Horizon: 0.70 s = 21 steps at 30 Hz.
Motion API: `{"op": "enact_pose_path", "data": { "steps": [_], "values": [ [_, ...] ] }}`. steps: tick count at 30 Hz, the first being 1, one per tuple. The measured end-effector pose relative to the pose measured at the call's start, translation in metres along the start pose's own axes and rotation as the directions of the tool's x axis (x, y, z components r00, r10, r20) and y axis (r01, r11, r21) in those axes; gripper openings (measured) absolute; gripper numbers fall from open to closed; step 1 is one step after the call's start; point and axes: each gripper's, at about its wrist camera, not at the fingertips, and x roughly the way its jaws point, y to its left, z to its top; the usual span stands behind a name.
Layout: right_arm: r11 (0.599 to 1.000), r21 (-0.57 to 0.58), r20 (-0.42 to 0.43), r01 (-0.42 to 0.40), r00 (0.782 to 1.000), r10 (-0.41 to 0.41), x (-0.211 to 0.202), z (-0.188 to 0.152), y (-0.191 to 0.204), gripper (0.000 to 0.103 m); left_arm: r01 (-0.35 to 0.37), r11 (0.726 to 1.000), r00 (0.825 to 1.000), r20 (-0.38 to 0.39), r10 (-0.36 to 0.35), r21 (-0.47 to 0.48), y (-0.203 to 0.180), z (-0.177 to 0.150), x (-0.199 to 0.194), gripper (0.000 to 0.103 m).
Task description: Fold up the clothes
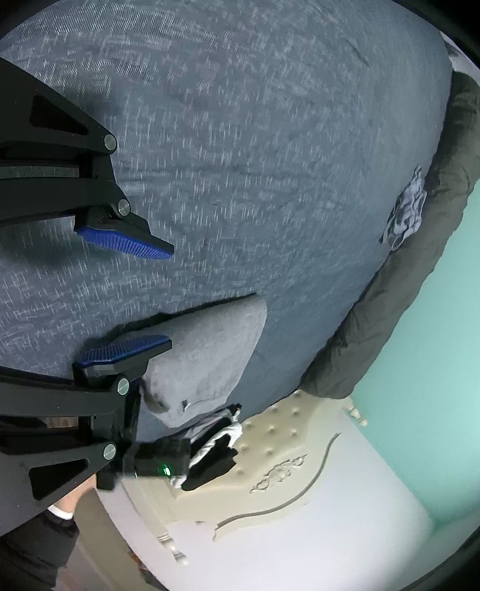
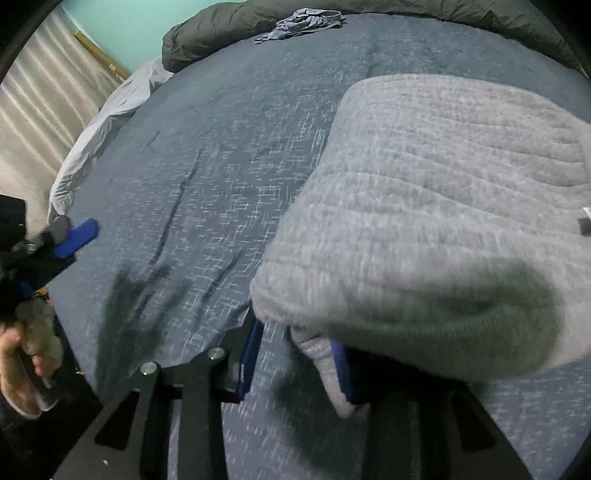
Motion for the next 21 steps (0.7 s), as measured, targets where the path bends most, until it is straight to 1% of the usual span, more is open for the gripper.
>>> {"op": "enact_pose_path", "data": {
  "steps": [4, 6, 9, 11, 15, 19, 21],
  "values": [
    [1.000, -0.008, 0.037, -0.013, 0.999, 0.013, -0.045, -0.006, -0.010, 0.038, 0.015, 0.999, 0.999, -0.032, -0.014, 0.045, -0.020, 0.001, 0.018, 0.046],
    [1.000, -0.011, 0.080, -0.008, 0.997, 0.008, -0.070, -0.003, -0.016, 0.038, 0.029, 0.997, 0.998, -0.055, -0.025, 0.076, -0.033, 0.004, 0.032, 0.047],
    [0.999, 0.000, 0.143, 0.047, 0.989, -0.047, -0.096, 0.007, -0.034, 0.038, 0.036, 0.991, 0.996, -0.084, -0.025, 0.125, -0.054, 0.003, 0.052, 0.047],
    [0.996, 0.038, 0.156, 0.081, 0.984, -0.086, -0.100, 0.017, -0.052, 0.038, 0.036, 0.986, 0.995, -0.100, -0.019, 0.164, -0.067, 0.003, 0.065, 0.046],
    [0.986, 0.073, 0.121, 0.148, 0.980, -0.156, -0.091, 0.027, -0.084, 0.037, 0.042, 0.970, 0.991, -0.132, -0.010, 0.240, -0.095, 0.004, 0.094, 0.047],
    [0.984, 0.092, 0.081, 0.151, 0.984, -0.159, -0.072, 0.024, -0.100, 0.034, 0.033, 0.948, 0.988, -0.155, 0.018, 0.318, -0.117, 0.004, 0.120, 0.046],
    [0.985, 0.093, 0.066, 0.148, 0.986, -0.155, -0.064, 0.023, -0.106, 0.034, 0.023, 0.939, 0.984, -0.172, 0.039, 0.344, -0.120, 0.004, 0.132, 0.046]
  ]
}}
